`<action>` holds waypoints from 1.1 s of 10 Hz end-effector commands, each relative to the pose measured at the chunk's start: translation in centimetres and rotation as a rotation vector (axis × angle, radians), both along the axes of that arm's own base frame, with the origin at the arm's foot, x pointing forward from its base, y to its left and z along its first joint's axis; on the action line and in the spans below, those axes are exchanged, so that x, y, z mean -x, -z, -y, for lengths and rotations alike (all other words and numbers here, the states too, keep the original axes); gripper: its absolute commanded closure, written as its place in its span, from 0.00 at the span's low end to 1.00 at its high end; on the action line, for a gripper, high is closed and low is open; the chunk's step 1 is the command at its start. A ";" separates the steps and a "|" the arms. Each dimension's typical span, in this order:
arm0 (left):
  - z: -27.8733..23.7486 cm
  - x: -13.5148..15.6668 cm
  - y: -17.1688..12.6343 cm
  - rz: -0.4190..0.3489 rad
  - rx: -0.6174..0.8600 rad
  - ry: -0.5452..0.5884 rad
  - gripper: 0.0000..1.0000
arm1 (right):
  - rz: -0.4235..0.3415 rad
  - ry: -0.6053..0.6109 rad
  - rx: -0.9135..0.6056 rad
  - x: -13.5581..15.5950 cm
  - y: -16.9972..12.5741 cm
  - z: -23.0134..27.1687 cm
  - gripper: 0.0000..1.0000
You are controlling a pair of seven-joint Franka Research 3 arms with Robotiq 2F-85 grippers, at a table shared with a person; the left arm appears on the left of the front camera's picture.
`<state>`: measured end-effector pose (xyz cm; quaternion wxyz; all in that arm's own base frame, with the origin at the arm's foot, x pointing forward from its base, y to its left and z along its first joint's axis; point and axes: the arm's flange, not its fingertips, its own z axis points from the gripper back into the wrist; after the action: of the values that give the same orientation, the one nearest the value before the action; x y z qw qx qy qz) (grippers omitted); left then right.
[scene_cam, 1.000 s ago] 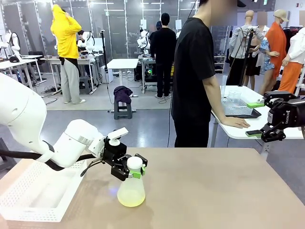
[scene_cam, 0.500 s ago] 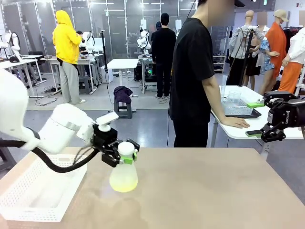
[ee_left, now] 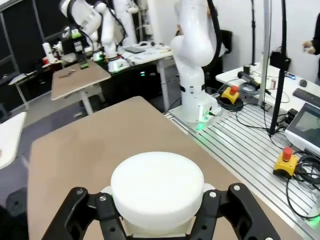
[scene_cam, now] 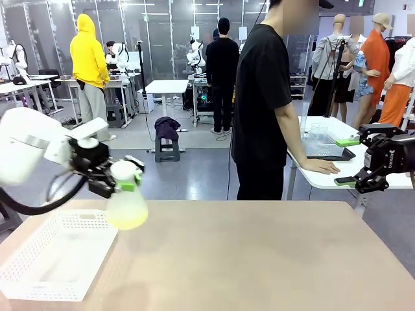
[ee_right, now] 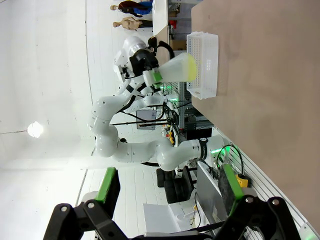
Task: Prepare the solutions needed for the experiment.
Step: When the human places the Big flask in the center of the table, pick up the Big flask and place it in the left Organizing basket.
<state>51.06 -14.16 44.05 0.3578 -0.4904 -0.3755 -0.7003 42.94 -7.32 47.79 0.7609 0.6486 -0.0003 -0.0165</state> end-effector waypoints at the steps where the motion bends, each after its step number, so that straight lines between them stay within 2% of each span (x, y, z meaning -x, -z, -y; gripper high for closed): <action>1: -4.9 1.4 -1.6 0.055 0.076 -0.107 1.00 | 0.013 -0.007 0.003 -0.1 -0.1 0.0 0.00; 3: -12.2 2.0 -2.5 0.065 0.124 -0.268 1.00 | 0.013 -0.007 0.003 -0.1 -0.1 0.0 0.00; 6: -19.4 2.8 -0.9 0.016 0.254 -0.359 1.00 | 0.013 -0.007 0.003 -0.1 -0.1 0.0 0.00; 8: -22.0 3.1 1.6 -0.033 0.308 -0.386 1.00 | 0.013 -0.007 0.003 -0.1 -0.1 0.0 0.00; 11: -22.4 3.0 5.1 -0.078 0.336 -0.384 1.00 | 0.013 -0.007 0.003 -0.1 -0.1 0.0 0.00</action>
<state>47.84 8.45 38.75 0.4307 -0.4813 -0.5426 -0.5371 42.94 -7.31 47.79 0.7610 0.6486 -0.0002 -0.0164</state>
